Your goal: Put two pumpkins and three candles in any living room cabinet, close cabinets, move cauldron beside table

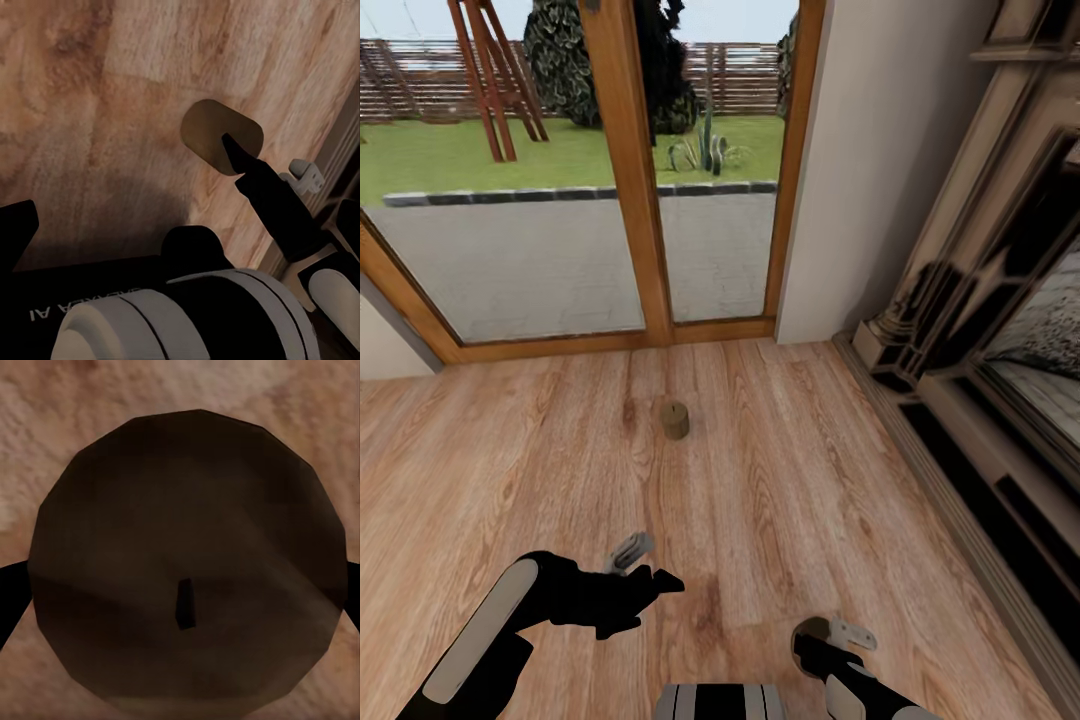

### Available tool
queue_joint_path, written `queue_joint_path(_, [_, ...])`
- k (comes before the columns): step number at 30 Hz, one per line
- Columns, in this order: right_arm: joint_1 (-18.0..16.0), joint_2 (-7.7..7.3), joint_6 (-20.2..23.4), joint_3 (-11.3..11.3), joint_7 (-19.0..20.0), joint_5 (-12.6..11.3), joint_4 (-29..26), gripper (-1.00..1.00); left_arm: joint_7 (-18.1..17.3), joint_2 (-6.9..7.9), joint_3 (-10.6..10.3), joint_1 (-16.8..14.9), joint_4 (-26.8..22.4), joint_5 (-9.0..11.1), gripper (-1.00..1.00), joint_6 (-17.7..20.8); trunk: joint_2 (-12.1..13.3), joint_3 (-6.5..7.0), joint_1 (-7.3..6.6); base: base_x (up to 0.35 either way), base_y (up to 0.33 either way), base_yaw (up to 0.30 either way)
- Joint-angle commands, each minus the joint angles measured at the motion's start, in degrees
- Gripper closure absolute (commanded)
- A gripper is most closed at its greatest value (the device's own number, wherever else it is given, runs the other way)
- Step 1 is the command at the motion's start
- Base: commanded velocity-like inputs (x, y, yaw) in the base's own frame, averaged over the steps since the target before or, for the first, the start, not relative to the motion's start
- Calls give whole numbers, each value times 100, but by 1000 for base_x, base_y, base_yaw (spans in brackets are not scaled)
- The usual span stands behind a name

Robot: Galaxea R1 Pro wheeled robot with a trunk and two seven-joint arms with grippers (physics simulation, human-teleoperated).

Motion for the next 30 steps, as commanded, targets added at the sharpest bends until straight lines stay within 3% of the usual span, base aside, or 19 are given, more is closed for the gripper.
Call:
queue_joint_path(1, [-1,0,-18,43,-26,-59,1,100,60,3,-5,-4,-7,53,-100,-2,0,19,-3,0,0,0])
queue_joint_path(12, [-1,-7,117,33,-59,-109,1,100,68,8,1,-4,-2,7,-100,-9,15,262,-32,0,0,0])
queue_joint_path(18, [-1,-12,1231,15,-187,-97,-66,100,83,71,3,-4,6,-39,-100,-11,23,395,-47,0,0,0])
queue_joint_path(22, [-159,-16,2107,13,-844,-81,-348,100,80,151,10,-4,7,-42,-100,-11,28,484,-57,0,0,0])
queue_joint_path(26, [-315,-14,2935,10,-1746,-78,-1208,100,90,246,19,-4,8,-43,-100,-11,33,572,-68,0,0,0])
queue_joint_path(30, [-340,-10,3344,9,-2379,-60,-1759,100,97,358,104,-4,20,-43,-100,-18,39,661,-78,0,0,0])
